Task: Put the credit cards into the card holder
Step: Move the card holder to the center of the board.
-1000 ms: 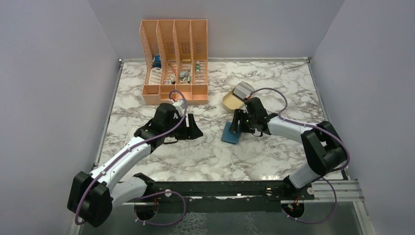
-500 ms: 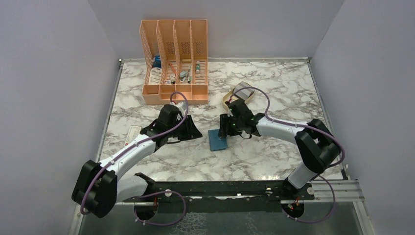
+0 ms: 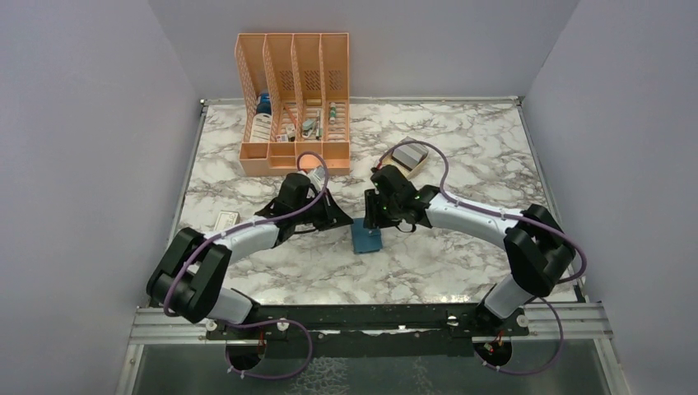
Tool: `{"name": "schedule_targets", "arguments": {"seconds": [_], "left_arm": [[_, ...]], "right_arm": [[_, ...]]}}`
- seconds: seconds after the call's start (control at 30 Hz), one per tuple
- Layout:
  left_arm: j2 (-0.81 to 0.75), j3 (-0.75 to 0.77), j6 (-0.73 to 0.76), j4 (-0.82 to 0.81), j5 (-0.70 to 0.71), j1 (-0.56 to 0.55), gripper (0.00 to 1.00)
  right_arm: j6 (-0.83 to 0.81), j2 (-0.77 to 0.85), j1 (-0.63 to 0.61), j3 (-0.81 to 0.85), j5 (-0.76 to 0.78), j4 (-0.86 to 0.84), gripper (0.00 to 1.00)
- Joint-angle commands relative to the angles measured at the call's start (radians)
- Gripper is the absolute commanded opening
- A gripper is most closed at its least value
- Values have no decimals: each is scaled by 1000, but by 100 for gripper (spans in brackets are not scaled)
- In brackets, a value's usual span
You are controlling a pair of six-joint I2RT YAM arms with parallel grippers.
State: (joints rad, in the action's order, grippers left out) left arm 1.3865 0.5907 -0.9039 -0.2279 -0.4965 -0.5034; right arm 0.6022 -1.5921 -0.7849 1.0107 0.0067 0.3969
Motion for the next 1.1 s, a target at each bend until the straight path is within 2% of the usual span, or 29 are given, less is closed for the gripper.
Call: {"name": "schedule_targets", "arguments": {"seconds": [0.0,0.13,0.47,0.73,1.07], "left_arm": [[62,13,-14,-105,-38,2,0],[110,-10,-24,-137,2,2,0],[244,-13,-72,-271,-43,0,0],[348,-19,-73,-295,-36,-8,0],[393,-39,-61,-293,-19,-7,0]], "right_arm": [[49,-64,-40,54,80,54,38],[60,-95,-65,75,113,71,37],[57,-155,-95,103,183,118,35],[68,-217,-119,124,279,174,35],[73,-204,-129,126,388,210,17]]}}
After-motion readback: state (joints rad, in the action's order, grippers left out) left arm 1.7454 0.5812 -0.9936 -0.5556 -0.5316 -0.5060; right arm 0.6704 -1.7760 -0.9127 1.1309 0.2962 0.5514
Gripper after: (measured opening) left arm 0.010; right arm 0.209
